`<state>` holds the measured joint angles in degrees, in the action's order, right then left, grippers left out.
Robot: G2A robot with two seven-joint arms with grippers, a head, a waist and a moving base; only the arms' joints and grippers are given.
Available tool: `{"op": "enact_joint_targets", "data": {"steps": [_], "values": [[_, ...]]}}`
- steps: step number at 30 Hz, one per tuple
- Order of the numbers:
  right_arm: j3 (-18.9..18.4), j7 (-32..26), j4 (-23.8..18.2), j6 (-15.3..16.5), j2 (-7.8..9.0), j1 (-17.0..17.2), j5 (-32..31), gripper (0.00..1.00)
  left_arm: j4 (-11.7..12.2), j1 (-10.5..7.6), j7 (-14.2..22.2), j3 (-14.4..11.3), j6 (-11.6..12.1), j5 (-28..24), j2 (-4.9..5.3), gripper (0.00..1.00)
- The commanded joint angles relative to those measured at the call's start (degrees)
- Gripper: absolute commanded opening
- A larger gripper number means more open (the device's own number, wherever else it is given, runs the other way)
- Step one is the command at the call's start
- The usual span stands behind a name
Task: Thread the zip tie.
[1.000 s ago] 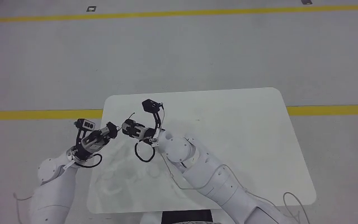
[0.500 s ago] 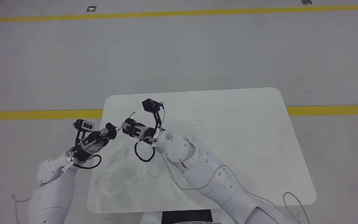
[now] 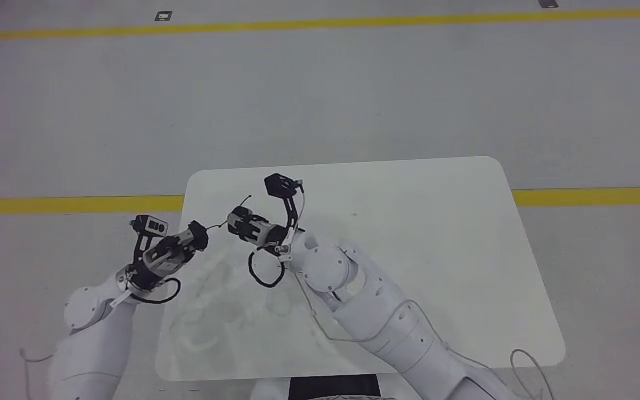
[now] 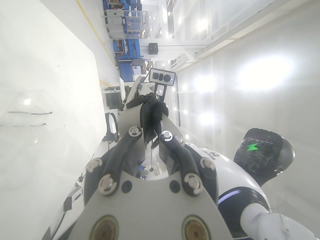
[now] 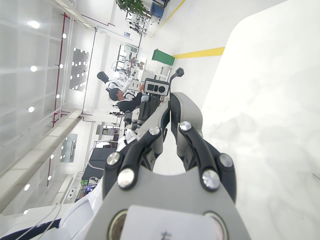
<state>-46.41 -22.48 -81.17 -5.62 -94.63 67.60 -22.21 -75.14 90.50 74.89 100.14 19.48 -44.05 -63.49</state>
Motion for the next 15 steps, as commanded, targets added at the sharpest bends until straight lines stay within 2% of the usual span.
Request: {"op": "enact_joint_targets", "data": {"steps": [1, 15], "values": [[0.0, 0.0, -0.1, -0.1, 0.03, 0.0, -0.1, 0.0, 0.0, 0.04, 0.0, 0.0, 0.0, 0.0, 0.06, 0.0], [2.1, -1.9, 1.6, 0.9, -0.29, -1.5, 0.2, 0.0, 0.4, -0.2, -0.1, -0.5, 0.0, -0.3, 0.48, 0.0]]}}
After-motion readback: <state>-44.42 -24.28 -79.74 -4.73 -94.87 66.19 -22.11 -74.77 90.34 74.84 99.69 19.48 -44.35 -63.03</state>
